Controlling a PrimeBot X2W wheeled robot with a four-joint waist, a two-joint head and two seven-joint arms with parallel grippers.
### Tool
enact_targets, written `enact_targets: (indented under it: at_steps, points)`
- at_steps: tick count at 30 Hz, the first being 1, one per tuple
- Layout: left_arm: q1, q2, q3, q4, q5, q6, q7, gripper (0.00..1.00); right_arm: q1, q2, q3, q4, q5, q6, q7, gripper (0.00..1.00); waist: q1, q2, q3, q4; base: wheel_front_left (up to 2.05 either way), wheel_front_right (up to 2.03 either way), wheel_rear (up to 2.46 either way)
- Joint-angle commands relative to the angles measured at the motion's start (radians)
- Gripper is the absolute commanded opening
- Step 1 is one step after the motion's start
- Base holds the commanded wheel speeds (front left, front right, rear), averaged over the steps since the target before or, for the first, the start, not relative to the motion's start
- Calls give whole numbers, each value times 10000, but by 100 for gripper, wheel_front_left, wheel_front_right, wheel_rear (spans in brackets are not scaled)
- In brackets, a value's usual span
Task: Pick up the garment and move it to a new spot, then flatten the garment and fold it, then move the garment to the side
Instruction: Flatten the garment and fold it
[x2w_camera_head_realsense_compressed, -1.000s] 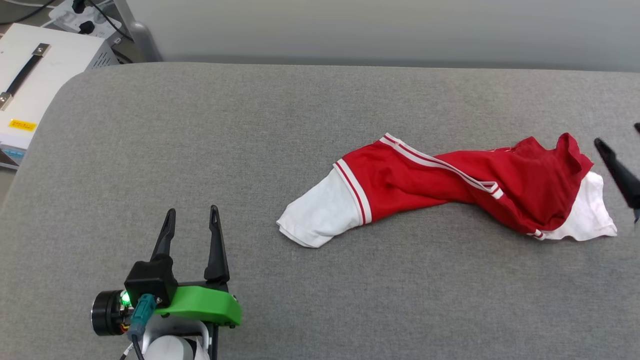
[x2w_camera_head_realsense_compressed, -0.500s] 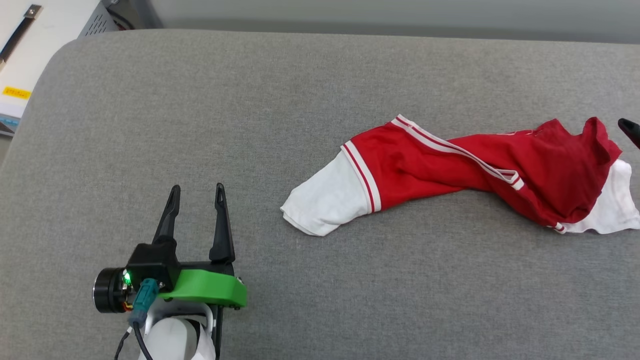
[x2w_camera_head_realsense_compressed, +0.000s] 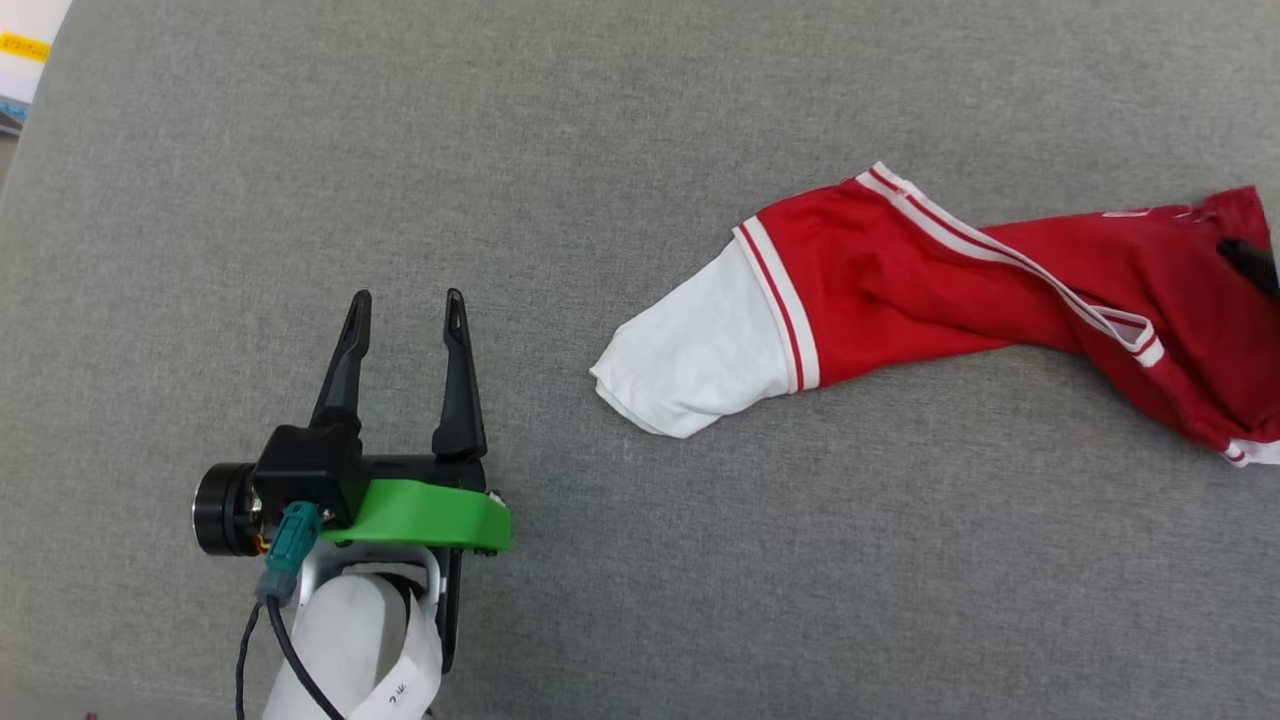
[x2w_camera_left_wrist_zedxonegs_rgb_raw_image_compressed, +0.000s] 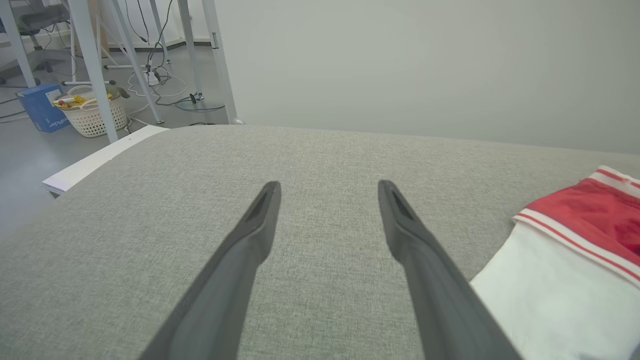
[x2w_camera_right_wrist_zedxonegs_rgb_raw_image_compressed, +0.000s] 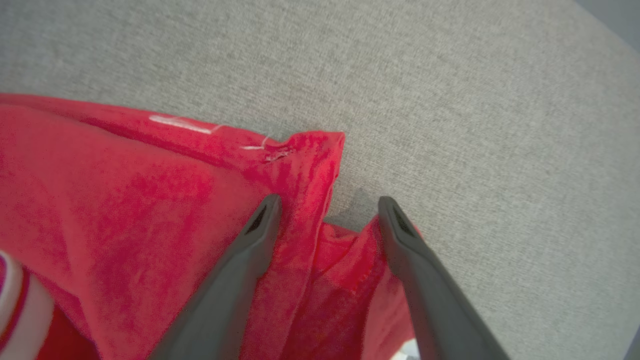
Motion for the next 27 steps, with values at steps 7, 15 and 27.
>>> enact_targets:
  at_steps: [7, 15, 27]
  points:
    - [-230, -22, -10, 10, -115, 174, -57, 100, 382, 263, 775, 897, 550, -11, -232, 100, -1, 0, 455, 324, 0, 0, 0]
    - [-163, -22, 77, 78, -37, 118, -57, 100, 154, -212, 1031, 282, 909, -11, -2322, 0, -1, 0, -43, 71, 0, 0, 0]
    - [471, -22, 326, 79, 28, 146, -57, 100, 725, -1863, 557, -2668, 937, -11, -4730, 0, -1, 0, -890, -282, 0, 0, 0]
